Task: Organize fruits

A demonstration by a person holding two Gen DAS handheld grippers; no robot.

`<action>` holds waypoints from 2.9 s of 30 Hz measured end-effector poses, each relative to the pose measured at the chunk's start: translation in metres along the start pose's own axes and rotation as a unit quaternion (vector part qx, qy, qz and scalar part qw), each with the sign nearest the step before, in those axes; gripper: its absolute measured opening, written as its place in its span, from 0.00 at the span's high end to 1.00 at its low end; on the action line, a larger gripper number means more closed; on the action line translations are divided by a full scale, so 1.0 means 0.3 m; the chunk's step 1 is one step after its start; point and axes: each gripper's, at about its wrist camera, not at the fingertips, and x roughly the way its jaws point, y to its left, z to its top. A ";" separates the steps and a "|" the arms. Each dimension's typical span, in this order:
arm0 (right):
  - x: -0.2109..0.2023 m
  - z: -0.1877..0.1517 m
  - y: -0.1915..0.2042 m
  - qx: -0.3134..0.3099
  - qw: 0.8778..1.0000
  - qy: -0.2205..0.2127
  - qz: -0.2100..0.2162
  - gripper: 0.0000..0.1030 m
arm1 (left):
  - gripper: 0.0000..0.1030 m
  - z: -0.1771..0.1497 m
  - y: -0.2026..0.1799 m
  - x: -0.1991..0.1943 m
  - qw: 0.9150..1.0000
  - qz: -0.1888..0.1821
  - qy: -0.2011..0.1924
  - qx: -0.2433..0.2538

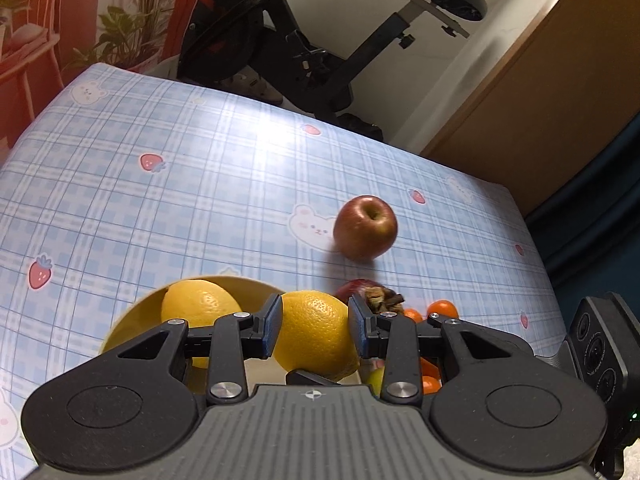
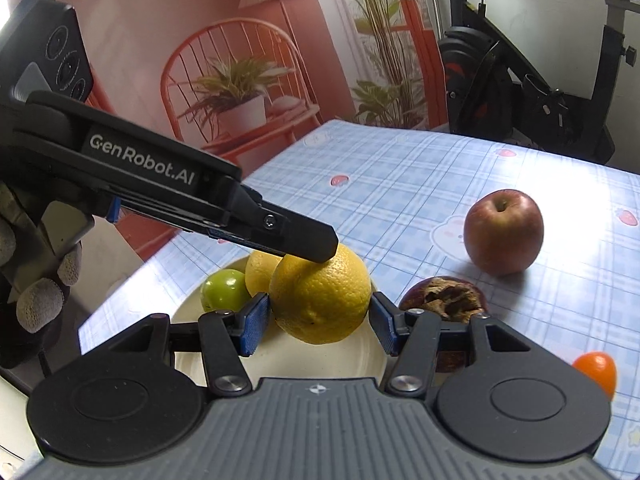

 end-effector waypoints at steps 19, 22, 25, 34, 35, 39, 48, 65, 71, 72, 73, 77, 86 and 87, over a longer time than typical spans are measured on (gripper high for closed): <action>0.104 -0.023 0.014 -0.072 0.996 0.037 -0.024 0.44 | 0.63 0.000 0.048 0.065 0.999 0.027 0.021 0.008; 0.107 -0.024 0.010 -0.069 0.997 0.037 -0.023 0.44 | 0.63 0.000 0.047 0.066 0.999 0.027 0.021 0.010; 0.105 -0.023 0.015 -0.074 0.996 0.041 -0.026 0.44 | 0.63 0.000 0.038 0.068 0.999 0.030 0.021 0.021; 0.060 -0.029 0.030 -0.092 0.994 0.040 -0.032 0.49 | 0.63 0.005 0.023 0.064 0.998 0.044 0.014 0.038; 0.058 -0.032 0.030 -0.091 0.995 0.042 -0.030 0.53 | 0.63 0.003 0.024 0.064 0.998 0.044 0.014 0.037; 0.054 -0.039 0.021 -0.084 0.995 0.043 -0.025 0.59 | 0.63 0.002 0.027 0.063 0.998 0.045 0.013 0.033; 0.073 -0.024 0.008 -0.065 0.997 0.038 -0.028 0.59 | 0.64 0.000 0.027 0.059 0.999 0.044 0.009 0.024; -0.012 -0.023 -0.001 -0.071 0.996 0.027 -0.044 0.58 | 0.63 -0.003 0.005 0.038 0.997 0.066 -0.005 0.040; -0.089 -0.009 -0.038 -0.065 0.996 0.007 -0.058 0.58 | 0.63 0.008 -0.034 0.002 0.996 0.068 -0.033 0.045; -0.102 -0.007 -0.044 -0.063 0.996 0.003 -0.062 0.58 | 0.63 0.012 -0.044 -0.005 0.996 0.069 -0.038 0.047; -0.113 -0.004 -0.051 -0.061 0.996 0.000 -0.065 0.58 | 0.63 0.016 -0.054 -0.012 0.995 0.070 -0.044 0.049; -0.162 0.011 -0.080 -0.055 0.995 -0.016 -0.078 0.58 | 0.63 0.025 -0.099 -0.026 0.993 0.075 -0.062 0.067; -0.212 0.037 -0.166 -0.054 0.991 -0.031 -0.115 0.57 | 0.63 0.037 -0.181 -0.041 0.986 0.082 -0.108 0.100; -0.215 0.039 -0.179 -0.052 0.991 -0.032 -0.119 0.57 | 0.63 0.039 -0.185 -0.042 0.985 0.083 -0.113 0.103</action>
